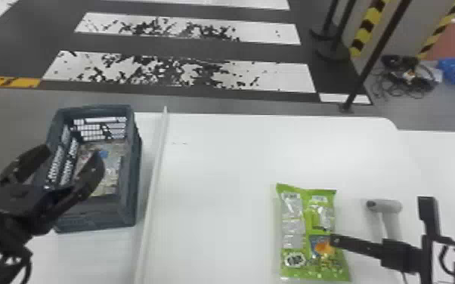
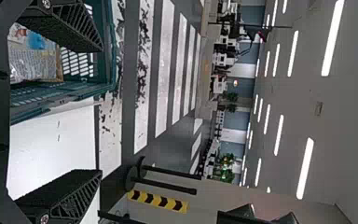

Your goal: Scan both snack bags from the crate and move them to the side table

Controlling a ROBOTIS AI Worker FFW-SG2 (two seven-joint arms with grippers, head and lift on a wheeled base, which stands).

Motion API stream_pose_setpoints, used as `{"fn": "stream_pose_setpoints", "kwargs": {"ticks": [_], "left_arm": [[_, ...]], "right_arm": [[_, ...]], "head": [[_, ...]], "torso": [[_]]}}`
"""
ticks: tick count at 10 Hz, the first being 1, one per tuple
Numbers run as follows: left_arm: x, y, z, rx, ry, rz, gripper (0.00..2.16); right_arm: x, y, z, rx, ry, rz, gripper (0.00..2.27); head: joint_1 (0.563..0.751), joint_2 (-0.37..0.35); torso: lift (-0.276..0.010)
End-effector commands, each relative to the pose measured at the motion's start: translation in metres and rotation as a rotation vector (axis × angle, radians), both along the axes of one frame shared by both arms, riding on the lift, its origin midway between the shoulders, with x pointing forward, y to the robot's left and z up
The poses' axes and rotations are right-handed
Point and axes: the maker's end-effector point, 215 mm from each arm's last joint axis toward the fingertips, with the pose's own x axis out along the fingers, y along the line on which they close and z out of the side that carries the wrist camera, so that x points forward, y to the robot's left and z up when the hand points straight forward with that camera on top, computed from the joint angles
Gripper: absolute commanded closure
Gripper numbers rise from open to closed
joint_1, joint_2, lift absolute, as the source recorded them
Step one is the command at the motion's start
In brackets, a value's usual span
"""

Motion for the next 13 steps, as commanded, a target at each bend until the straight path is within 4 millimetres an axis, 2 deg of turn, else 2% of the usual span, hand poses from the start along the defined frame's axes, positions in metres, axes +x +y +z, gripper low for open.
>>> {"fn": "stream_pose_setpoints", "kwargs": {"ticks": [1,4,7,9,13], "left_arm": [[-0.001,0.0,-0.001,0.0,0.003,0.0,0.07],[-0.002,0.002,-0.005,0.0,0.009,0.001,0.07],[-0.002,0.001,-0.002,-0.004,0.004,-0.007,0.07],[-0.003,0.001,-0.004,-0.005,0.007,-0.008,0.07],[-0.003,0.001,-0.004,-0.006,0.008,-0.008,0.07]], "right_arm": [[0.0,0.014,-0.005,-0.008,0.002,0.04,0.07],[0.002,0.03,-0.014,-0.033,0.004,0.09,0.07],[0.012,0.022,-0.029,-0.128,-0.023,0.109,0.07],[0.016,0.018,-0.031,-0.136,-0.028,0.106,0.07],[0.015,0.018,-0.041,-0.192,-0.021,0.129,0.09]], "head": [[0.695,-0.041],[0.695,0.0],[0.695,0.011],[0.695,0.002],[0.695,-0.006]], "torso": [[-0.029],[-0.029],[-0.029],[-0.029],[-0.029]]}}
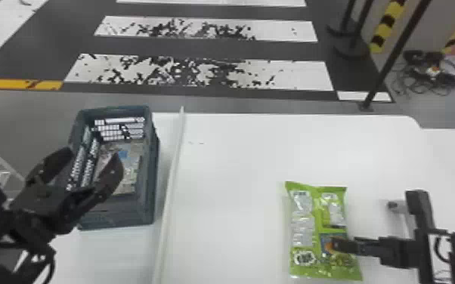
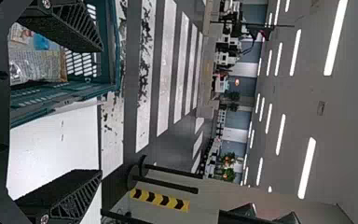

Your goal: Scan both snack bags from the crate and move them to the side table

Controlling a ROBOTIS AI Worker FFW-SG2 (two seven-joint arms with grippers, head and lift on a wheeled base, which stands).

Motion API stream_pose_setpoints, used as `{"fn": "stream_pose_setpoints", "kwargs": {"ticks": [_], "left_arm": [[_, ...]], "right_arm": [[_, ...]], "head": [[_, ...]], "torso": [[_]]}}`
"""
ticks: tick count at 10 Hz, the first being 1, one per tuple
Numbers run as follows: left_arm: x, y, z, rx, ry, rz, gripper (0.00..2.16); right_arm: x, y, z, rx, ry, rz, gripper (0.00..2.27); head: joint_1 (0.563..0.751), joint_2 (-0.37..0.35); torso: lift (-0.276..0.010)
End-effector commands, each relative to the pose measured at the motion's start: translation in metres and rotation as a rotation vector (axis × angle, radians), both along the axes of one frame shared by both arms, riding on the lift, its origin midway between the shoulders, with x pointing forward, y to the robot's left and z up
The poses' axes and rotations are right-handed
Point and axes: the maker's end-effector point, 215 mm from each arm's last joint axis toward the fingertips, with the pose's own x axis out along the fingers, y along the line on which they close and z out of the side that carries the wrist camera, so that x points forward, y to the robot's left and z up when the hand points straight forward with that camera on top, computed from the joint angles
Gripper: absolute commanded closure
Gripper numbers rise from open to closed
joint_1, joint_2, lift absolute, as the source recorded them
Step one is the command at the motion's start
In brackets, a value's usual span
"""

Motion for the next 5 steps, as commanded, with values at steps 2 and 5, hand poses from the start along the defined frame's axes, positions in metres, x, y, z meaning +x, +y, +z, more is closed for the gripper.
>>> {"fn": "stream_pose_setpoints", "kwargs": {"ticks": [2,5], "left_arm": [[-0.001,0.001,-0.001,0.0,0.003,0.001,0.07],[-0.001,0.005,-0.004,0.004,0.008,0.007,0.07]], "right_arm": [[0.003,0.009,-0.006,-0.022,-0.011,0.035,0.43],[0.011,0.009,-0.004,-0.042,-0.043,0.051,2.01]], "head": [[0.695,-0.001],[0.695,0.016]], "torso": [[-0.029],[-0.029]]}}
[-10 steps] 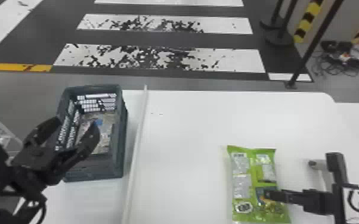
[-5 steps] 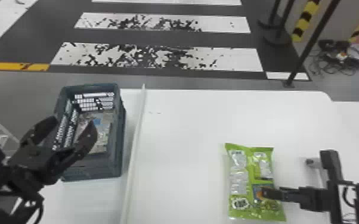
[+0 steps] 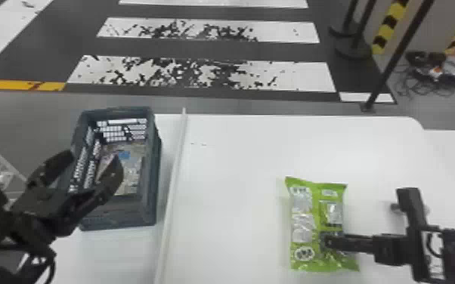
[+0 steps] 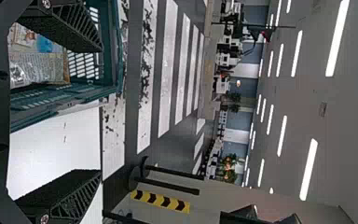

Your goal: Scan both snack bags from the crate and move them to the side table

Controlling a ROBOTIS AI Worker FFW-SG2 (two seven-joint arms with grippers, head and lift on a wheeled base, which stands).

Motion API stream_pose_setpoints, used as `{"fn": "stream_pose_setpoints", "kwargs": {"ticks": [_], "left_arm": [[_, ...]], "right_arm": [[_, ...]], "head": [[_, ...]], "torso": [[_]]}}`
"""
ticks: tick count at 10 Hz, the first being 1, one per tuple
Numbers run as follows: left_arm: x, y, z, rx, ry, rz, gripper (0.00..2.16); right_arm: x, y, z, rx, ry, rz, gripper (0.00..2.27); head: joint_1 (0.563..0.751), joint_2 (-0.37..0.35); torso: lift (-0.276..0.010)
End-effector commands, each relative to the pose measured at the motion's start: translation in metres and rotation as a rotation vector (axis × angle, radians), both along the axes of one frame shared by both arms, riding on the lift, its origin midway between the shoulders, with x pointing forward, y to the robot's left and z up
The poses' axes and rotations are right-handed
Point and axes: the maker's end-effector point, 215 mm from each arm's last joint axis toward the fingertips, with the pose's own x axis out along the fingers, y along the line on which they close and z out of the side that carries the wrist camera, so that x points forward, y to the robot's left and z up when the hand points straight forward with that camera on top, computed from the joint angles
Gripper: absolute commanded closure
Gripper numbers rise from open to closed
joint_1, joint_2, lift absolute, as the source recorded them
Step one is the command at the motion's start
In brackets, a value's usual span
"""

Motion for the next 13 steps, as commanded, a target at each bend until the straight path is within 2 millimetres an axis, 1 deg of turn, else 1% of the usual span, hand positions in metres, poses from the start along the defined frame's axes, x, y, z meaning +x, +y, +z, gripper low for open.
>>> {"fn": "stream_pose_setpoints", "kwargs": {"ticks": [1,2,3,4,6,7,8,9,10,11,12,13], "left_arm": [[0.0,0.001,-0.001,0.001,0.001,0.002,0.07],[0.001,0.001,0.0,0.0,-0.001,0.001,0.07],[0.001,0.001,0.001,0.0,-0.003,0.001,0.07],[0.002,0.001,0.002,0.001,-0.005,0.002,0.07],[0.002,0.001,0.002,0.001,-0.005,0.002,0.07],[0.002,0.001,0.002,0.001,-0.005,0.002,0.07],[0.002,0.001,0.001,0.002,-0.003,0.001,0.07],[0.001,0.002,0.0,0.002,-0.002,0.002,0.07],[0.001,0.002,0.0,0.002,-0.002,0.002,0.07],[0.001,0.002,0.0,0.002,-0.002,0.002,0.07],[0.001,0.002,0.001,0.003,-0.002,0.001,0.07],[0.001,0.001,0.0,0.003,0.0,-0.001,0.07]], "right_arm": [[0.001,-0.006,0.004,-0.008,-0.017,-0.01,2.02],[-0.001,-0.009,0.009,-0.007,-0.03,-0.017,2.05],[-0.002,-0.008,0.022,0.005,-0.046,-0.029,2.05],[-0.003,-0.008,0.041,0.024,-0.066,-0.054,2.05],[0.0,-0.019,0.085,0.097,-0.094,-0.123,2.05],[0.005,-0.029,0.11,0.152,-0.121,-0.167,2.05],[0.009,-0.043,0.127,0.164,-0.151,-0.203,2.05],[0.015,-0.069,0.136,0.136,-0.183,-0.253,2.05],[0.032,-0.094,0.153,0.115,-0.242,-0.304,2.05],[0.044,-0.121,0.163,0.1,-0.269,-0.368,2.05],[0.055,-0.145,0.169,0.09,-0.286,-0.427,2.05],[0.065,-0.179,0.169,0.068,-0.289,-0.515,2.05]], "head": [[0.695,0.018],[0.695,0.016],[0.695,0.01],[0.695,0.006],[0.695,0.006],[0.695,-0.003],[0.695,-0.014],[0.695,-0.024],[0.695,-0.052],[0.695,-0.091],[0.695,-0.129],[0.695,-0.169]], "torso": [[-0.029],[-0.029],[-0.029],[-0.029],[-0.029],[-0.029],[-0.029],[-0.029],[-0.029],[-0.029],[-0.029],[-0.029]]}}
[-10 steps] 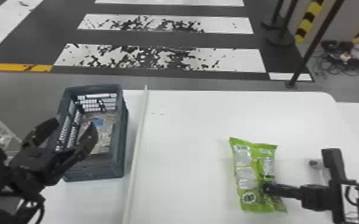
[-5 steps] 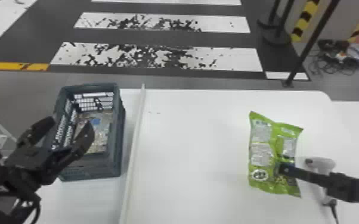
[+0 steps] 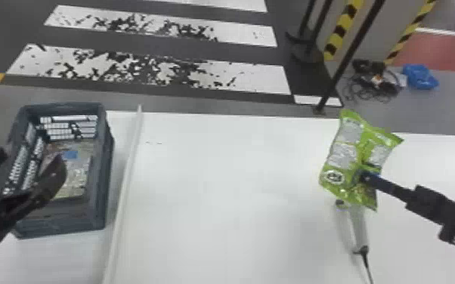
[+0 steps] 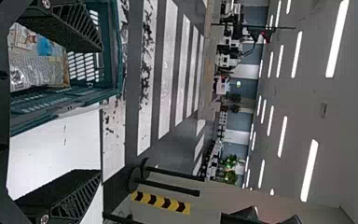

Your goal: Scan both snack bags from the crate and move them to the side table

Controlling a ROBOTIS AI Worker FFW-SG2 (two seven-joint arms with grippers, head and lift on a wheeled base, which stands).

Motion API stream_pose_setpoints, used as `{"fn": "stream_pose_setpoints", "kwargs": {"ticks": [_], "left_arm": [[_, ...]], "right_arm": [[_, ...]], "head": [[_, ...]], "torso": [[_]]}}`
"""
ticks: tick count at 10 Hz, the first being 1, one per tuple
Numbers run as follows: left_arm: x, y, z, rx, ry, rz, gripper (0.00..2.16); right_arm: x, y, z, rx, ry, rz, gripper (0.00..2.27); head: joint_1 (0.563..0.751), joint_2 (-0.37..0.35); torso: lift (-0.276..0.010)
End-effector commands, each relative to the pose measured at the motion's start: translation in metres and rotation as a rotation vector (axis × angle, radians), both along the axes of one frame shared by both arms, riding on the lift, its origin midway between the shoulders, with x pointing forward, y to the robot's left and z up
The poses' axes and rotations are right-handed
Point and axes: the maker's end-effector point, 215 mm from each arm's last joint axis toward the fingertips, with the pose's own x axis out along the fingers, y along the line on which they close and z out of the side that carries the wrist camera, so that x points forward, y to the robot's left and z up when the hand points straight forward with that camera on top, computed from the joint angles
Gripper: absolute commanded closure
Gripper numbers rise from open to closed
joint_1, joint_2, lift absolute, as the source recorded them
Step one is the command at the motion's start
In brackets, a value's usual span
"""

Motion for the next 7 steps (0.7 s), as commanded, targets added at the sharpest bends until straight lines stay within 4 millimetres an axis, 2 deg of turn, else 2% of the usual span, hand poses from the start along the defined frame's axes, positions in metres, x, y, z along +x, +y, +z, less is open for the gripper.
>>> {"fn": "stream_pose_setpoints", "kwargs": {"ticks": [1,3,4,5,7], "left_arm": [[-0.002,-0.001,-0.003,-0.003,0.006,-0.003,0.07],[-0.003,0.001,-0.008,-0.004,0.013,0.001,0.07],[-0.003,0.001,-0.008,-0.004,0.013,0.001,0.07],[-0.003,0.001,-0.009,-0.004,0.014,0.002,0.07],[-0.003,-0.002,-0.011,-0.011,0.017,-0.002,0.07]], "right_arm": [[0.017,-0.048,0.002,0.0,-0.018,-0.118,2.06],[0.029,-0.12,-0.012,-0.105,-0.021,-0.266,2.06],[0.023,-0.159,-0.017,-0.183,-0.008,-0.347,2.06],[0.017,-0.189,-0.025,-0.242,0.021,-0.41,2.06],[0.004,-0.244,-0.038,-0.383,0.08,-0.524,2.06]], "head": [[0.695,-0.191],[0.695,-0.285],[0.695,-0.31],[0.695,-0.35],[0.695,-0.35]], "torso": [[-0.029],[-0.029],[-0.029],[-0.029],[-0.029]]}}
